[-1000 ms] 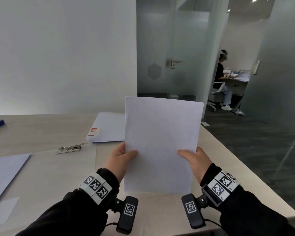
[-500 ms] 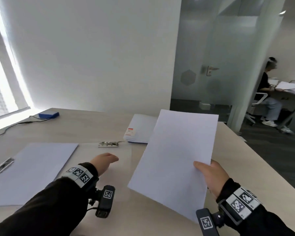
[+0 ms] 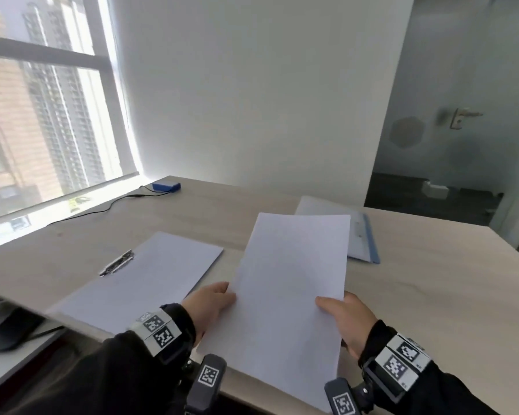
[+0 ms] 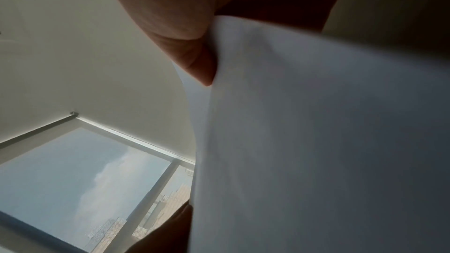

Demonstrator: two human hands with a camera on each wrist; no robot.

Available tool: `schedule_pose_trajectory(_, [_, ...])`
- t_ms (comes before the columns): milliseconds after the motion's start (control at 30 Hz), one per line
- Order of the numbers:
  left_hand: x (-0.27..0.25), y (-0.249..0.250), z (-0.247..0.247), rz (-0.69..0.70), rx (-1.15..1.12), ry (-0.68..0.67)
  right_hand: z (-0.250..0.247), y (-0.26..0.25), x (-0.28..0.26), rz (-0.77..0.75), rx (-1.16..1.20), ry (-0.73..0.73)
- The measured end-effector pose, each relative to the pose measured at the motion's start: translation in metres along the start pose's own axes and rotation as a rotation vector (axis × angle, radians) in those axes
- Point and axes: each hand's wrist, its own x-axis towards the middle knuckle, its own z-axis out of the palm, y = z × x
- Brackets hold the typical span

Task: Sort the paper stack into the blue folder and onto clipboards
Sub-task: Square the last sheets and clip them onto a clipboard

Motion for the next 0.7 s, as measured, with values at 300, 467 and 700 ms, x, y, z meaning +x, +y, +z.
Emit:
schedule_pose_trajectory(300, [-0.002, -0.012, -0.065, -0.097, 0.14, 0.069, 0.013, 0.003, 0.021, 0.158, -0.049, -0.098])
schedule_pose_trajectory(467, [-0.002, -0.016, -0.073, -0.116, 0.173, 0.074, 0.017, 0.004, 0.025, 0.184, -0.154, -0.13])
schedule_pose_trajectory(700, [0.005, -0.01, -0.064, -0.123, 0.188, 0.098, 0.013, 0.007, 0.031, 0.201, -0.13, -0.105])
